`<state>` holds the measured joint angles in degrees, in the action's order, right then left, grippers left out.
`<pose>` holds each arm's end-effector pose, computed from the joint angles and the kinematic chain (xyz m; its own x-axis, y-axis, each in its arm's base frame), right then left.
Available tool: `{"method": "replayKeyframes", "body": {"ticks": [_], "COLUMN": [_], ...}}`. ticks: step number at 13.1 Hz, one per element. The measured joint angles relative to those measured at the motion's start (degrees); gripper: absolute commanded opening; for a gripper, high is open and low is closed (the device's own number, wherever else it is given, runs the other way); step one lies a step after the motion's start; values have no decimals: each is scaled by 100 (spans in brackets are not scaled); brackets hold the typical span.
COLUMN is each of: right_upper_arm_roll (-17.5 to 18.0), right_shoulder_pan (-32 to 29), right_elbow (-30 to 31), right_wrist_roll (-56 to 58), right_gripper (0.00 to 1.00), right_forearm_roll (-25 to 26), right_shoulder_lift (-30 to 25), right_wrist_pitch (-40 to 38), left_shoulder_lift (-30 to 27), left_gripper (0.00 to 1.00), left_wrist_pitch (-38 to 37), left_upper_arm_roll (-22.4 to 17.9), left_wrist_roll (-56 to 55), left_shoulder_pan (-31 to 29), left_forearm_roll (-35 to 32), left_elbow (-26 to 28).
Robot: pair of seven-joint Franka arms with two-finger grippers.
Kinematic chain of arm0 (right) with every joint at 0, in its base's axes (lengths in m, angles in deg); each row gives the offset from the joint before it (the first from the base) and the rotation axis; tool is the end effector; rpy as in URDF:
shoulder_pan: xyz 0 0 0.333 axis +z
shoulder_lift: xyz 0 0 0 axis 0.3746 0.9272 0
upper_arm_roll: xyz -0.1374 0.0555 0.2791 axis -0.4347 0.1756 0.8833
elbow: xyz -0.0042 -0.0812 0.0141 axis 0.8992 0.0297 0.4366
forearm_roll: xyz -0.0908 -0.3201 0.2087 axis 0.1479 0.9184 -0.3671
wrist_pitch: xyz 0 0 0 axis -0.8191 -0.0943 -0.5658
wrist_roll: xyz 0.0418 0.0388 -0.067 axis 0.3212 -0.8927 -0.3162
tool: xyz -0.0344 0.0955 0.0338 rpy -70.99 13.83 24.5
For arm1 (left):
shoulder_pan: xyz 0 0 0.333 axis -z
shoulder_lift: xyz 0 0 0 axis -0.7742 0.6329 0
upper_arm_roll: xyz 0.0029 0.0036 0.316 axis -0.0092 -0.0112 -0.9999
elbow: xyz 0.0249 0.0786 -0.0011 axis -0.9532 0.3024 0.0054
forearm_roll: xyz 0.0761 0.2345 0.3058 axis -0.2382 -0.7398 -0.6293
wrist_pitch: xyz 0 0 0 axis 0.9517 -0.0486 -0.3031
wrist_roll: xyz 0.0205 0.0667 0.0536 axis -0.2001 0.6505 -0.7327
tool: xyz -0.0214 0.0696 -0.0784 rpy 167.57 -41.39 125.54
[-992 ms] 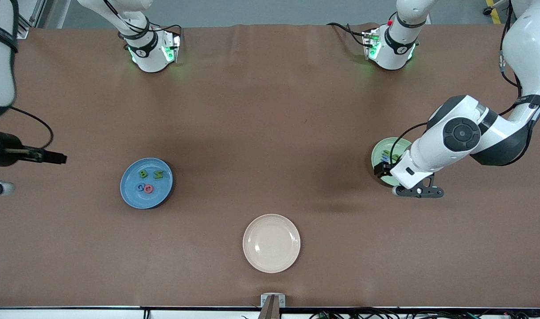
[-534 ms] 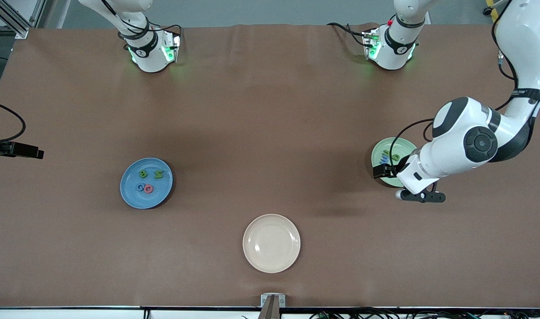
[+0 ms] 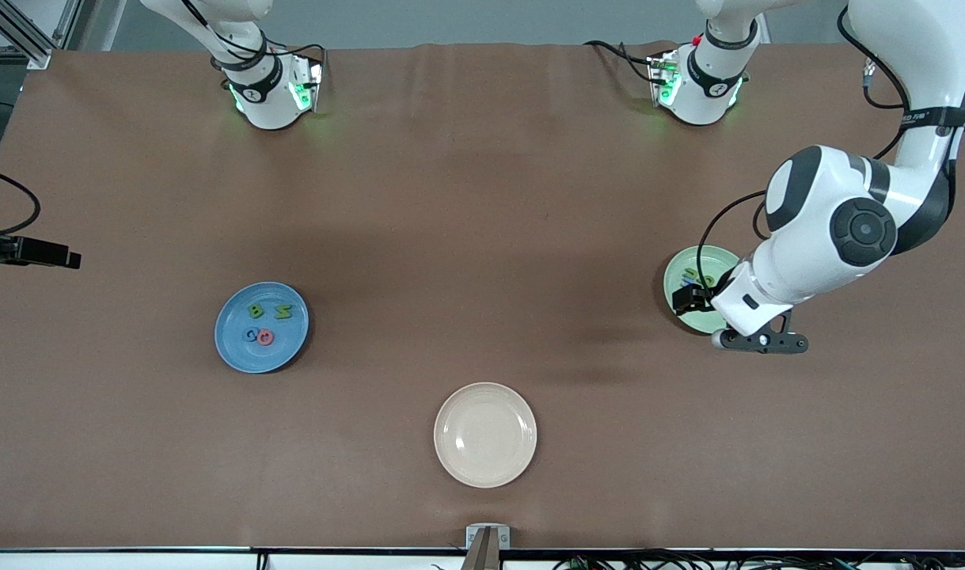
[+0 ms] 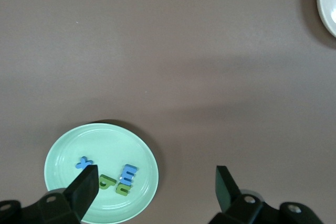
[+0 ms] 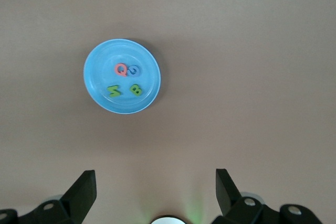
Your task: Sort uppercase to blue plate, lowercase to green plate
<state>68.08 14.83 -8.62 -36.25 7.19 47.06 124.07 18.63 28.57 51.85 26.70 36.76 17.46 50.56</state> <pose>0.6195 -0.0779 0.5817 0.9746 -0.0772 -0.2105 -0.0888 -0.9950 -0.0461 0.6190 -0.1469 0.3954 0.9974 -0.0656 -0.0288 -0.0630 -0.9944 0.0848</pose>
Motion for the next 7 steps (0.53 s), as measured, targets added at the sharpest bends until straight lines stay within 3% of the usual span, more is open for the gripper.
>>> {"method": "replayKeyframes", "body": {"ticks": [3, 7], "right_upper_arm_roll": [49, 70], "right_shoulder_pan": [28, 150], "right_elbow": [-5, 90], "right_wrist_roll": [0, 0], "right_gripper": [100, 100], "right_forearm_roll": [-79, -67], "right_shoulder_lift": [-291, -557], "right_wrist_pitch": [-79, -59], "left_shoulder_lift": [-207, -339], "left_gripper": [97, 97], "left_wrist_pitch": [0, 0], "left_upper_arm_roll": [-520, -1525], "left_wrist_roll": [21, 20], "left_shoulder_pan": [497, 1435], "left_forearm_roll": [170, 498], "left_elbow": [22, 42]}}
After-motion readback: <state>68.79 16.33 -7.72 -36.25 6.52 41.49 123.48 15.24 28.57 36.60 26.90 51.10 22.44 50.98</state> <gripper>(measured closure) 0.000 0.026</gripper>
